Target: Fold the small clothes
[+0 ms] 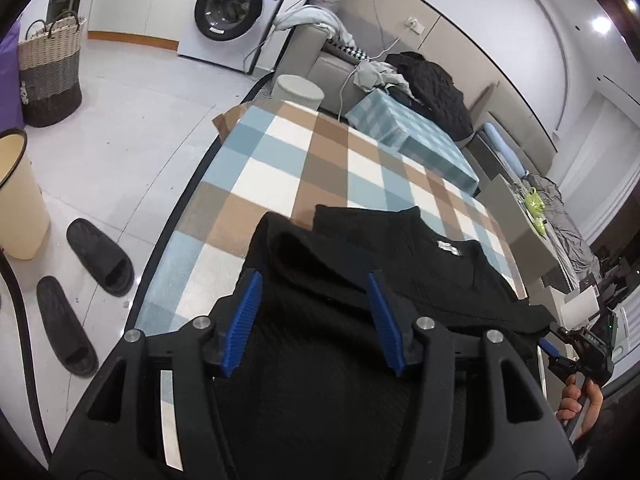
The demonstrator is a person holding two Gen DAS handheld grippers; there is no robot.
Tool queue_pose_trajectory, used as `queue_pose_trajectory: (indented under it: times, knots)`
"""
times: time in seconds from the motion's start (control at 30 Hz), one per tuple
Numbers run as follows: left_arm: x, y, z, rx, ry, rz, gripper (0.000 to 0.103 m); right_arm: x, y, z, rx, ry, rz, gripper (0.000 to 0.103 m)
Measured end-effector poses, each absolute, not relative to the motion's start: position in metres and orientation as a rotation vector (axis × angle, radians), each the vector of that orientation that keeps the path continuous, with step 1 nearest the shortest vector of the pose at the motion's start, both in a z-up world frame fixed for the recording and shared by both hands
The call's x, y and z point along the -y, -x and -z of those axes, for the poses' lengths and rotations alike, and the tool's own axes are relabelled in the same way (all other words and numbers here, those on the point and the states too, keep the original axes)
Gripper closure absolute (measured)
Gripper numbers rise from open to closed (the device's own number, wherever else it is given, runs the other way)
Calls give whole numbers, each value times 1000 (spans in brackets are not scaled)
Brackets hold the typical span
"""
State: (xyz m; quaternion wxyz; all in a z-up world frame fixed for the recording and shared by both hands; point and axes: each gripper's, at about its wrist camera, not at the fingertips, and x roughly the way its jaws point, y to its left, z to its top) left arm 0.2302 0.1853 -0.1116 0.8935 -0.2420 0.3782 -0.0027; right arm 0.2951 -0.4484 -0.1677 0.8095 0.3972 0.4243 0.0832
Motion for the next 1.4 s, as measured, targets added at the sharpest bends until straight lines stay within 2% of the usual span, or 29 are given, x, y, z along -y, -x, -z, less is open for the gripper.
queue_pose_trajectory:
  times: [0.17,0.23,0.27,0.5,0.53,0.6,0.63,0.73,0.83,0.97,1.1,1.17,1.27,1.4]
  knots:
    - [-193,-226,112,-785,530,5,50,439,-291,175,-975,-824,-189,58]
    - [-195,-225,112,-781,530,6,50,440,-281,178,-984,-829,-178,53]
    - [-195,-226,112,-779,533,9,49,441,-279,180,-980,-833,-177,49]
    - [-192,-235,113,-789,534,27,48,443,-309,174,-876,-890,-144,50]
    - [-192,-236,113,-789,532,25,48,440,-317,171,-857,-886,-132,55]
    - [-193,-239,113,-789,533,20,48,435,-327,168,-867,-892,-120,91]
    - [-195,-240,112,-785,537,18,48,434,-331,166,-863,-895,-112,97]
    - [-202,-240,109,-766,548,7,48,437,-344,153,-791,-955,-141,98]
    - [-210,-241,104,-750,554,-4,48,450,-367,144,-756,-972,-76,92]
    - [-217,-241,102,-745,539,-17,48,454,-372,145,-793,-945,-52,90]
    - [-215,-244,108,-770,510,-4,44,460,-357,145,-807,-888,-23,78]
    - [-208,-247,113,-795,485,10,44,466,-349,146,-806,-870,-17,76]
    - [-192,-256,119,-818,415,25,44,469,-339,143,-805,-818,5,60]
    - [-175,-279,129,-849,328,19,44,467,-334,144,-822,-759,3,48]
